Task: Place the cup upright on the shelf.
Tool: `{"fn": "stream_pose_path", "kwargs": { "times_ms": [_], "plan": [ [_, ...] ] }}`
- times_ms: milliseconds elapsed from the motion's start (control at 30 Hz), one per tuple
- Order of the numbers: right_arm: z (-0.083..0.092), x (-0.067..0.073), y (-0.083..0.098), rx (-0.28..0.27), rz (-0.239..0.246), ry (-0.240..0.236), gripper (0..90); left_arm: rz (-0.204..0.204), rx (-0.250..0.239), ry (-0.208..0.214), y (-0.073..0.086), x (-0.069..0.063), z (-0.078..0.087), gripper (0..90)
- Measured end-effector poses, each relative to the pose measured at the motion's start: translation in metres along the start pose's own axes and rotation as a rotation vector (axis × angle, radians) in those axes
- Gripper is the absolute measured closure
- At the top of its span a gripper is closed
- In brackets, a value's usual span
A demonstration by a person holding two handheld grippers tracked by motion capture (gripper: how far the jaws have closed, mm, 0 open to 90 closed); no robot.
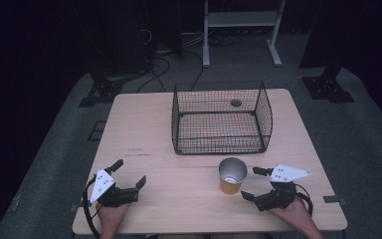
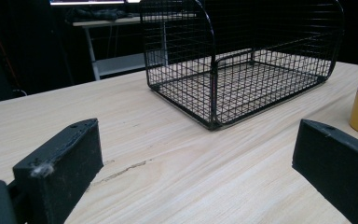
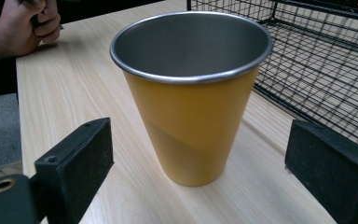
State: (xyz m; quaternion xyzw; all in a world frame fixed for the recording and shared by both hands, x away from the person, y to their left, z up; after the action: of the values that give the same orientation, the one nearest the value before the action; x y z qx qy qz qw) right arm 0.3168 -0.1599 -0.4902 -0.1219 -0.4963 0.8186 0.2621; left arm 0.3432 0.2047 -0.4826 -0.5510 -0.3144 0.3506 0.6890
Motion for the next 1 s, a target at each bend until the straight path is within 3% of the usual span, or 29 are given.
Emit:
{"fn": "stream_pose_path", "kwargs": {
  "times_ms": [33,1000],
  "plan": [
    [-0.003,0.002,-0.001,0.008,0.006,-0.012,1.7,0.0,0.0,0.0,0.0,0.0,0.0,0.8],
    [-0.031,0.0,-0.016,0.014,0.004,0.006,0.0,0.001,-0.001,0.001,0.0,0.0,0.0,0.8]
  ]
}}
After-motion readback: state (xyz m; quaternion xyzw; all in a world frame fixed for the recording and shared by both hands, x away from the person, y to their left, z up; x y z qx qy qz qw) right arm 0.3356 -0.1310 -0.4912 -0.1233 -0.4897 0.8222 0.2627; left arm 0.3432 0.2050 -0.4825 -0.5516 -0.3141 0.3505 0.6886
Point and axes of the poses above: each handheld gripper's, and its own axes: z roughly backward along the jaws, y roughly out of its underside, x roughly to its left, the point moved 10 cm from there along -z, roughly forward along the jaws, and after that the axes turned 2 degrees about x, right-handed, at the moved point
